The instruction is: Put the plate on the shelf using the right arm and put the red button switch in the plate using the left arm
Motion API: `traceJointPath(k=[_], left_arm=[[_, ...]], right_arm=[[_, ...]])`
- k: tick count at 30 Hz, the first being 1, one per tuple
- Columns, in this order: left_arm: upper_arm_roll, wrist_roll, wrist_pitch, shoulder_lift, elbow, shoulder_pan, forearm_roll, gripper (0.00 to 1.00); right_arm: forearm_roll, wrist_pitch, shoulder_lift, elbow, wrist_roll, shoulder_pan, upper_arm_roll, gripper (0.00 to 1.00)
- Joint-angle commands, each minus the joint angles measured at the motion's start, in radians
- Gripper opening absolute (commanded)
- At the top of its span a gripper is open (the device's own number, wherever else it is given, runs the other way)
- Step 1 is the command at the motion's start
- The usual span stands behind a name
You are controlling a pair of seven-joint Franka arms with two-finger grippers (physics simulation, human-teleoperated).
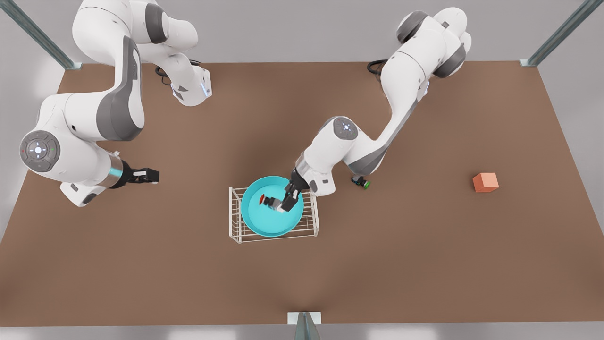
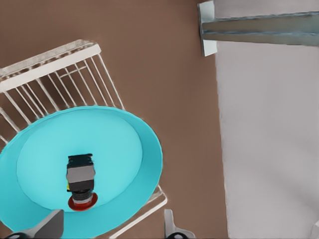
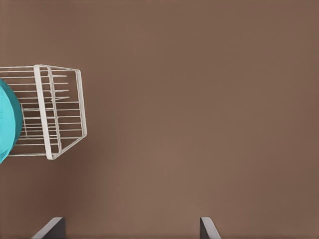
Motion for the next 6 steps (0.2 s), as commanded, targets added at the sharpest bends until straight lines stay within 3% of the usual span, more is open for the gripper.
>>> traceJointPath(k=[1, 3, 6], left_arm=[[-0.085, 0.718, -0.719, -0.089, 0.007, 0.229, 0.033, 1.0], [-0.085, 1.25, -0.82, -0.119, 0.033, 0.527, 0.037, 1.0], [-0.078, 1.345, -0.83, -0.12, 0.032, 0.562, 0.094, 1.0]], right_arm=[[0.001, 0.002, -0.001, 0.0, -0.008, 0.001, 0.0, 1.0], [0.001, 0.002, -0.001, 0.0, -0.008, -0.001, -0.001, 1.0], [0.001, 0.003, -0.001, 0.0, -0.008, 0.001, -0.001, 1.0]])
